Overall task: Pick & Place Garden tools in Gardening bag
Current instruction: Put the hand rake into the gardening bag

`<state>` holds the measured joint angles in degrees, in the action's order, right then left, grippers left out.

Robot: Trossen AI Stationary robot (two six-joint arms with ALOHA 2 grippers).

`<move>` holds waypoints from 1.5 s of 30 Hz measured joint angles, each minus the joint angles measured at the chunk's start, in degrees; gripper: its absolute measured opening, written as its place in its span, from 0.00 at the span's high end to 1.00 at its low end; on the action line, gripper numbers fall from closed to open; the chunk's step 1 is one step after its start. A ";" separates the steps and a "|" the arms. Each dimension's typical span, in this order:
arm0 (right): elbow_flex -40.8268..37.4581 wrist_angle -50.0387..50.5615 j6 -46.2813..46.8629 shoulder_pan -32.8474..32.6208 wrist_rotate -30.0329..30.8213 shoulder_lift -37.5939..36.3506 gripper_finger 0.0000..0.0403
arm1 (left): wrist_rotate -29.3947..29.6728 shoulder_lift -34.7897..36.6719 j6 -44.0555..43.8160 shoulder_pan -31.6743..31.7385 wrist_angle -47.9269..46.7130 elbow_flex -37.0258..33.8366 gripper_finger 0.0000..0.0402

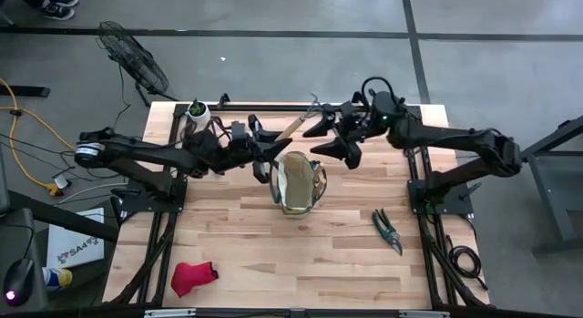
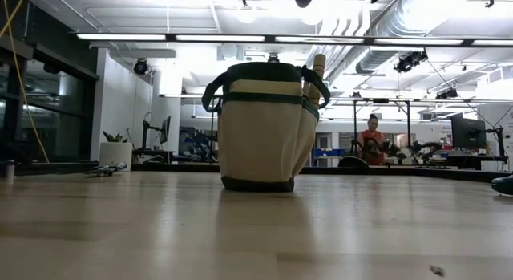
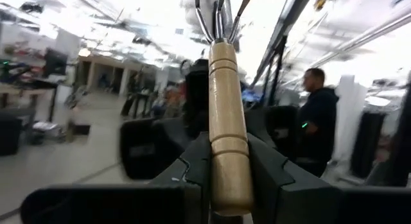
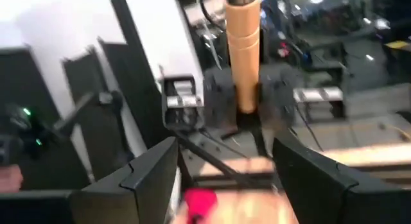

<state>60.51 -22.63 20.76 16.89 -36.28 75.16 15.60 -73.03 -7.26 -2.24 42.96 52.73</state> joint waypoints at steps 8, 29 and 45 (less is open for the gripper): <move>0.00 15.62 -7.93 1.22 4.38 -8.39 0.39 | 4.40 8.10 0.89 0.00 -15.03 -0.02 0.86; 2.14 21.33 -15.19 1.11 18.29 -16.78 0.39 | 6.56 1.55 -0.54 1.23 -70.65 28.68 0.86; 28.14 52.54 -35.59 -3.45 22.86 2.20 0.39 | -5.06 -15.86 -0.46 7.17 -94.90 51.41 0.86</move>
<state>88.66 29.90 -14.84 13.44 -13.42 77.36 10.54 -88.89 -7.72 4.93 -51.94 104.14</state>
